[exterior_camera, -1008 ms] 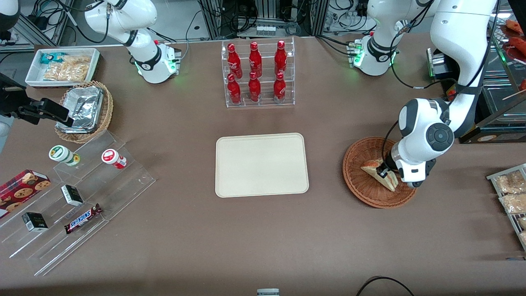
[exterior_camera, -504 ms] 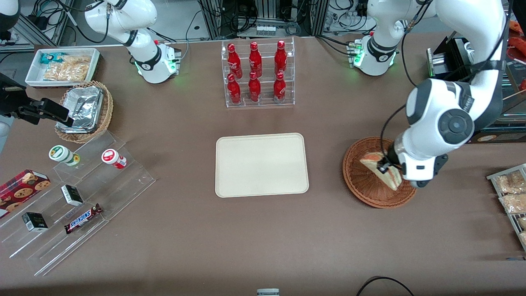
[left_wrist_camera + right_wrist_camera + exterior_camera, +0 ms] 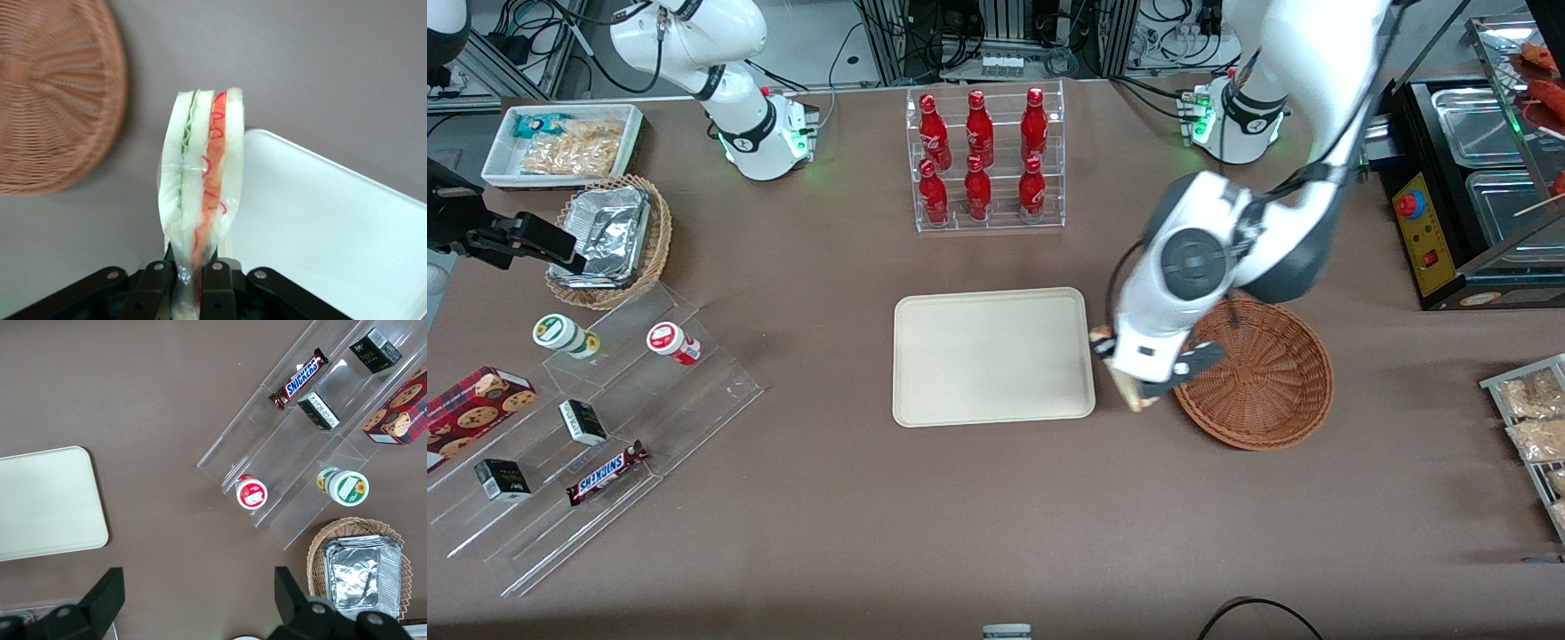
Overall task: Place sandwich from basket to tray
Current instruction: 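Lift the sandwich and carry it with the left gripper over the cream tray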
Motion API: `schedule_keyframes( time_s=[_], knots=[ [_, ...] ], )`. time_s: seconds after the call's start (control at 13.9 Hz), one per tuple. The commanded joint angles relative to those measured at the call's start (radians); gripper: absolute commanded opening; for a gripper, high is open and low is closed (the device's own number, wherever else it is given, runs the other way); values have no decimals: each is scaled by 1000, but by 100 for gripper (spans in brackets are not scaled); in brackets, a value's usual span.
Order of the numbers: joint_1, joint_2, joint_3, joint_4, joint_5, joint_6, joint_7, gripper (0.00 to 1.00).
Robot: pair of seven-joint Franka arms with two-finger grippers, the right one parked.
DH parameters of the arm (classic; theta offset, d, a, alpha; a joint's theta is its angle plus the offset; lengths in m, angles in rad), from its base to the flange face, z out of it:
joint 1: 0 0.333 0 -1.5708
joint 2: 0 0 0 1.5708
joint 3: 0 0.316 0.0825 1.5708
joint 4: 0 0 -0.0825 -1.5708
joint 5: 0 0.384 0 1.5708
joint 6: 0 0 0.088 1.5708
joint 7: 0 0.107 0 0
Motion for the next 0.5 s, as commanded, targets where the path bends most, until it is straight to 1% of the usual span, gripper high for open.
schedule_keyframes(
  time_s=[0.0,0.14,0.43],
  knots=[
    [-81,107,11,67,51,98,-9,10],
    [-127,151,11,67,59,157,4,11],
    [-225,202,11,78,88,212,1,11]
  ],
)
